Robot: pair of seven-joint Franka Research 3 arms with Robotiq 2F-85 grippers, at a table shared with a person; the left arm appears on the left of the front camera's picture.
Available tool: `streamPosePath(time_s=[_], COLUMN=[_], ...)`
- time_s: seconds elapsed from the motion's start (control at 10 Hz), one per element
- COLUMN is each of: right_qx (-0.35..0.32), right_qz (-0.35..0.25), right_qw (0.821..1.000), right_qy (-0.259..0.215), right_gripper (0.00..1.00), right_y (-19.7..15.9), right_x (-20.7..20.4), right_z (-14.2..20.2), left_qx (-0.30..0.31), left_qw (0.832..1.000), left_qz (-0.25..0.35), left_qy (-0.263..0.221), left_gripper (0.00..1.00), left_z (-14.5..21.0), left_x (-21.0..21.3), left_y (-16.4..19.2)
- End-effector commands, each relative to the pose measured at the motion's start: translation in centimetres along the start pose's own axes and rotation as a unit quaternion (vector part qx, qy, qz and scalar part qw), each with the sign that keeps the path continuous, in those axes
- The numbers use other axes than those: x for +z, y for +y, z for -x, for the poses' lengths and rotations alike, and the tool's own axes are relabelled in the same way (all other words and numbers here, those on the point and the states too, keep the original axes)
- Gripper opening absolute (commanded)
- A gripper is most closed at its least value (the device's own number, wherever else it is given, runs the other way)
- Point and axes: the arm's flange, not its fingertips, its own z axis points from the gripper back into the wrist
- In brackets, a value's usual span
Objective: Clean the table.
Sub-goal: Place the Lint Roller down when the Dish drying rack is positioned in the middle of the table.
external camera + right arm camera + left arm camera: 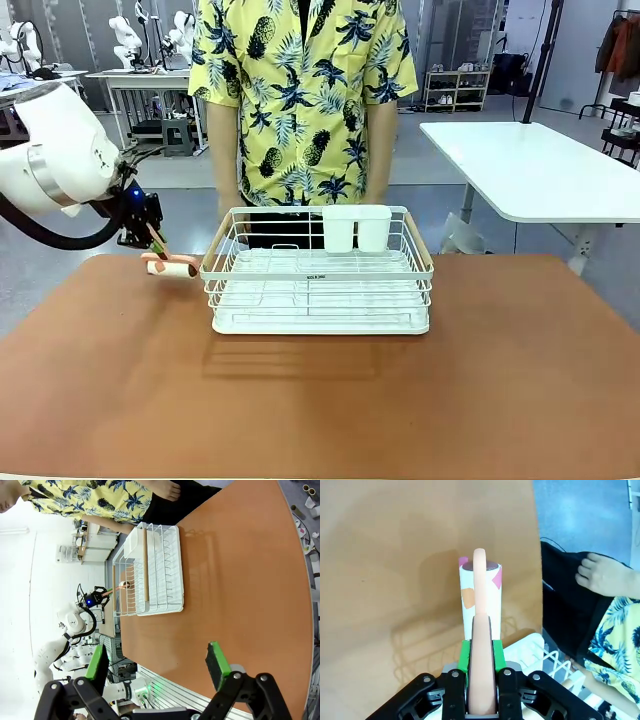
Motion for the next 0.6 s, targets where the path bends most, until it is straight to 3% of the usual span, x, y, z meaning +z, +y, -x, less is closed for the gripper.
streamPosePath(time_s=[0.0,0.2,0.5], right_qx=[0.007,0.007,0.007], right_qz=[-0.011,-0.011,-0.011], right_qw=[1.0,1.0,1.0], right_qy=[-0.005,-0.005,-0.005], right_gripper=[1.0,1.0,1.0], right_y=[0.17,0.17,0.17], right_x=[0.05,0.05,0.05], right_z=[0.04,0.04,0.04], left_qx=[-0.006,-0.01,-0.015], left_qw=[1.0,1.0,1.0], left_qz=[0.012,-0.006,-0.012], left_qy=[0.0,0.007,0.008], left_gripper=[0.21,0.21,1.0], left_z=[-0.14,0.08,0.23], left_x=[-0.45,-0.93,-0.65], left_y=[1.61,2.2,2.27])
